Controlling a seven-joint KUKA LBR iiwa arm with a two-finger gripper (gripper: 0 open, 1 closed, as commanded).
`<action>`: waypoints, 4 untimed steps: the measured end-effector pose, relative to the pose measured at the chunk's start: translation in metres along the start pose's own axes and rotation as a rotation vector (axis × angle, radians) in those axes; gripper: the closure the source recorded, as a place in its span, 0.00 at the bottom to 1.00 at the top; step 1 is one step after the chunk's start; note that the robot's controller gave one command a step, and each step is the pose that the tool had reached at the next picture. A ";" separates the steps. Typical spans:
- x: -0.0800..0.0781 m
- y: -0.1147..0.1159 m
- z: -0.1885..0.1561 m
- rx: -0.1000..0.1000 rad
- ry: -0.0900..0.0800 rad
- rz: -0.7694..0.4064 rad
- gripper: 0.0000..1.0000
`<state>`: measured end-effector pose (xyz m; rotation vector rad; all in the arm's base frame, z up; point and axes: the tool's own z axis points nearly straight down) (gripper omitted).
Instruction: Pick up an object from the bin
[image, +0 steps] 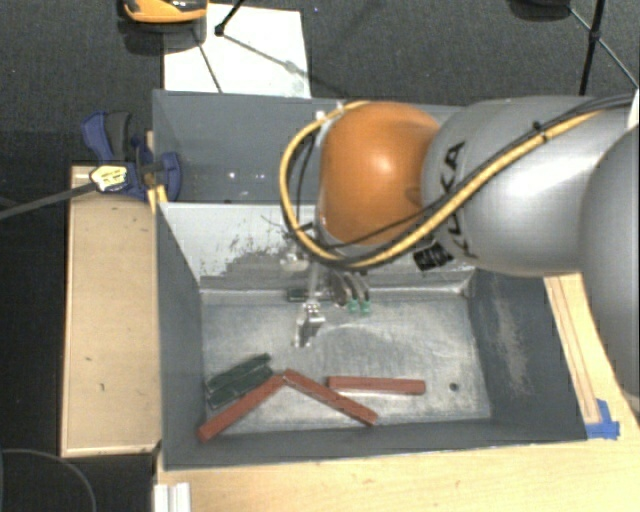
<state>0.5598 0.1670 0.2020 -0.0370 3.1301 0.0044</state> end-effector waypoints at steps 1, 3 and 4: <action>0.004 0.002 0.016 0.000 0.003 -0.008 0.00; 0.028 0.030 0.121 0.004 0.004 -0.263 1.00; 0.026 0.033 0.124 -0.005 -0.014 -0.258 0.00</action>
Offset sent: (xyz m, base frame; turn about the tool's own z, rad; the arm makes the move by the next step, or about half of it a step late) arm -0.0169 0.0030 0.0555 -0.3326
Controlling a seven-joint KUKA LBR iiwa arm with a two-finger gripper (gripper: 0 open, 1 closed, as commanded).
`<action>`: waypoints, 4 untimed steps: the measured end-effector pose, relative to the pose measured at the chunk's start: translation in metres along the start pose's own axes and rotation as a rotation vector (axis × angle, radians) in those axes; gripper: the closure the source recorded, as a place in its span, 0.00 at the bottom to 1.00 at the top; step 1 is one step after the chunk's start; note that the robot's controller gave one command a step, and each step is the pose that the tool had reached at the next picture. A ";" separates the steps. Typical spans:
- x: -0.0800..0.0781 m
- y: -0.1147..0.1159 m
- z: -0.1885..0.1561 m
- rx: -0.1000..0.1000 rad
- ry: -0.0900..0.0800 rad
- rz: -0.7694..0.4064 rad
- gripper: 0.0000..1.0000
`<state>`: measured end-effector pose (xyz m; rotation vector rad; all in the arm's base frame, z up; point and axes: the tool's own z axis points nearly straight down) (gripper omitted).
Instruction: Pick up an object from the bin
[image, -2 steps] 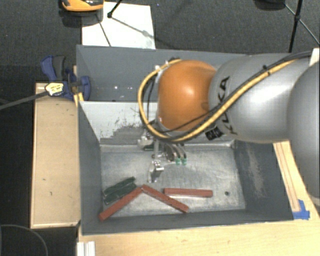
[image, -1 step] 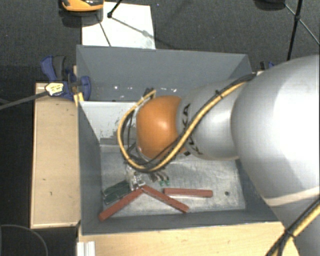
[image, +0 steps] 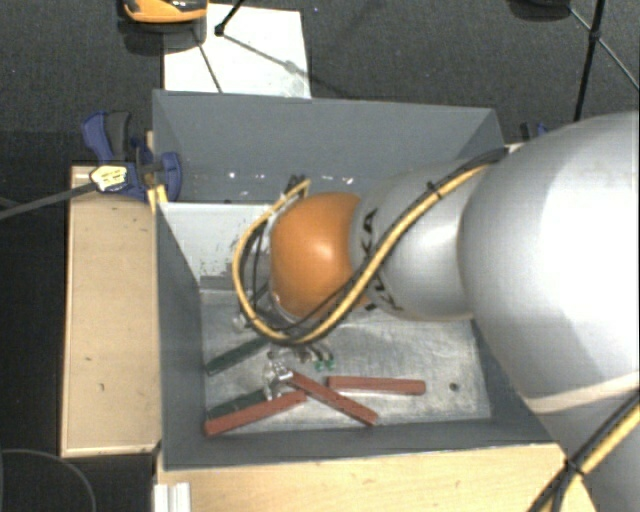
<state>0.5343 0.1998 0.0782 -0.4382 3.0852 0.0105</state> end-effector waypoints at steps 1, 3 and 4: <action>0.004 0.000 0.004 0.001 0.014 0.002 1.00; 0.001 -0.007 -0.036 0.003 0.028 0.008 1.00; -0.041 -0.017 -0.208 0.003 0.013 0.031 1.00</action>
Offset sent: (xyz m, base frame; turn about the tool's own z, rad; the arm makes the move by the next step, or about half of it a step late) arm 0.0000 0.0000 0.0000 0.0000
